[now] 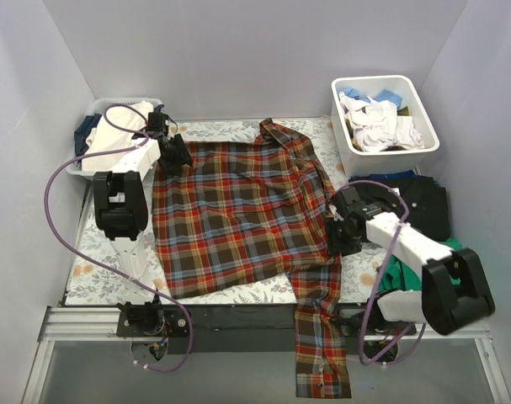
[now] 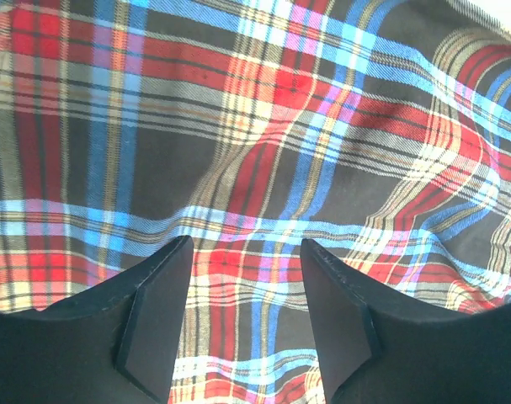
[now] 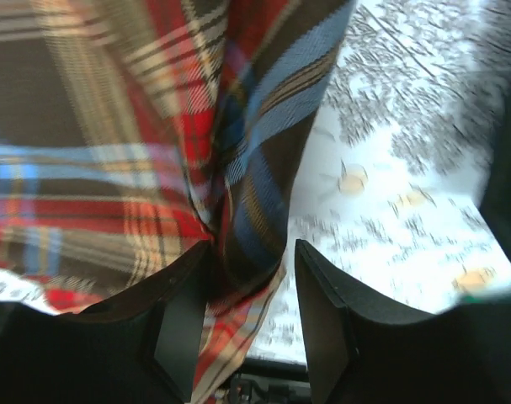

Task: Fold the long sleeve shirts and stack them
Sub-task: Flatten the shirt out

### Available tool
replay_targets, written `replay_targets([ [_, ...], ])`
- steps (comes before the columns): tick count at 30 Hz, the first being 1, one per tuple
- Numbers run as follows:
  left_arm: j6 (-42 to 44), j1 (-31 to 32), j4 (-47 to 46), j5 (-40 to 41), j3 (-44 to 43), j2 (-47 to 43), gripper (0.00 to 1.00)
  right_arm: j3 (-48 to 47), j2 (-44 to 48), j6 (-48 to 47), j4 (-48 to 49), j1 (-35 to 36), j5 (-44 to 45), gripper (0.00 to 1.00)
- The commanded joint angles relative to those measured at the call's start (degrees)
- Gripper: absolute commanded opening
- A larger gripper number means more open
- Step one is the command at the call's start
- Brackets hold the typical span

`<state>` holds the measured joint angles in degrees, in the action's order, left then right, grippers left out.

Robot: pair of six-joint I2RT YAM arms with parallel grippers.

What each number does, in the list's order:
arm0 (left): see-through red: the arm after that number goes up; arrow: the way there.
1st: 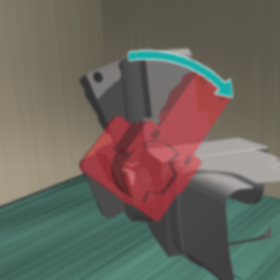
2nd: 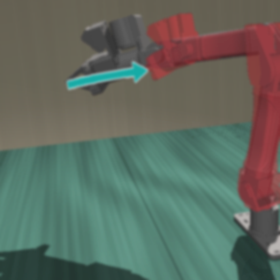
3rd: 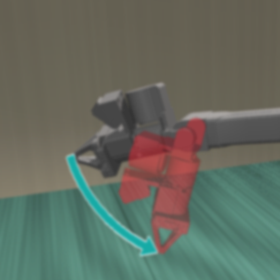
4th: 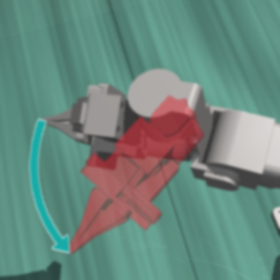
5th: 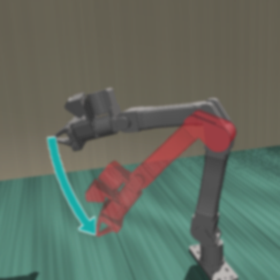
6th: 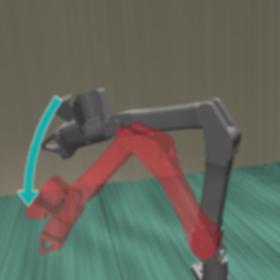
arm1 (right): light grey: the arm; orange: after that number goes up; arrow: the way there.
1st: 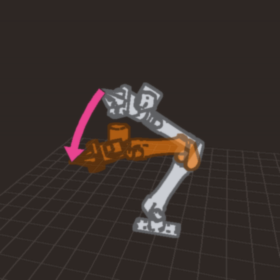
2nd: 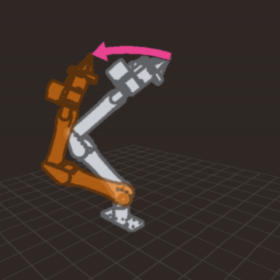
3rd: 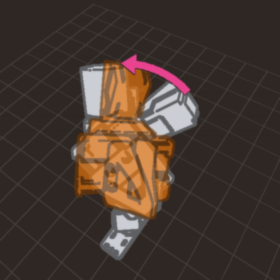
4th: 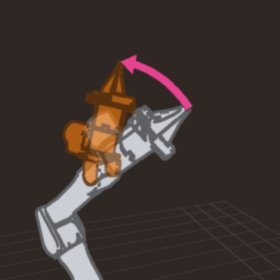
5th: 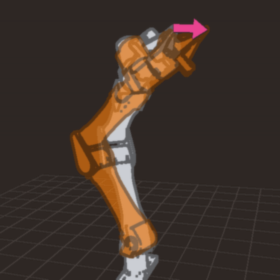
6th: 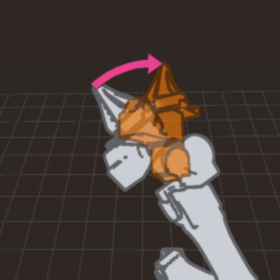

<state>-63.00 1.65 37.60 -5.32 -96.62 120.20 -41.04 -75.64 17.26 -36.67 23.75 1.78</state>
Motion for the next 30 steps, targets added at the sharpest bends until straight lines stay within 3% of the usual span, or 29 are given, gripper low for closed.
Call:
replay_targets([
  [1,0.08,0.55,-1.04,-1.27,3.27,-6.99,0.54,-2.72,10.14,1.91,-3.6,0.25,1.38,0.52],
  [4,-0.01,1.34,-1.57,-0.92,6.61,-9.54,0.55,-8.6,12.88,0.85,3.17,0.07,4.09,0.58],
  [7,-0.36,2.57,-1.92,0.04,11.44,-12.18,0.56,-17.21,7.02,0.24,5.02,-0.02,9.63,0.59],
  [8,-0.89,3.18,-1.75,0.48,12.67,-12.79,0.56,-19.24,1.08,0.23,5.11,-0.37,10.25,0.59],
  [13,-3.44,3.62,-0.95,2.07,21.2,-14.2,0.56,-32.42,-17.59,-2.48,5.9,-1.69,-4.75,0.59],
  [16,-5.29,3.62,-0.78,7.23,22.97,-13.86,0.56,-38.05,-25.33,-4.07,6.34,-1.86,-6.36,0.63],
  [21,-5.82,3.36,2.38,10.85,16.13,-7.8,0.56,-43.07,-33.69,-4.51,5.99,-3.53,-7.49,0.7],
  [30,-4.67,1.43,6.16,14.2,-1.61,7.58,0.56,-51.32,-44.68,-4.16,4.85,-7.84,-7.58,0.7],
])
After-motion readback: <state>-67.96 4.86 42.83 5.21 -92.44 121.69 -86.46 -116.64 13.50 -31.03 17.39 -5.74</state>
